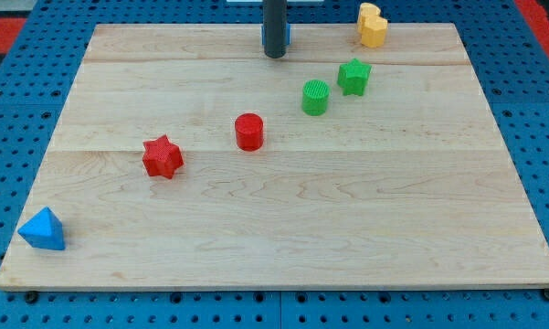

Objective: Move green star above the green circle

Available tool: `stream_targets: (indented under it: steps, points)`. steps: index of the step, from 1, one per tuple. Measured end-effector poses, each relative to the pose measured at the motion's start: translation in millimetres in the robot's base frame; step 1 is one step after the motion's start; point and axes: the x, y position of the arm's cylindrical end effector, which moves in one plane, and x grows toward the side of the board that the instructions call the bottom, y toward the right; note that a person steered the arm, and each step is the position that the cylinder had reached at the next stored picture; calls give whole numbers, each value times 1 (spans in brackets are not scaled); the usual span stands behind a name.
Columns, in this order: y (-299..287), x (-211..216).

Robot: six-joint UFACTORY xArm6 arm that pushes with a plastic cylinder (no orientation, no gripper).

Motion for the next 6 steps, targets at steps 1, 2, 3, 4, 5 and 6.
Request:
stream_targets:
  steps: [1, 2, 3, 4, 5, 6]
  points:
    - [0, -26]
    - [18, -22]
    - [75, -4]
    - [135, 24]
    - [172, 69]
    - [145, 93]
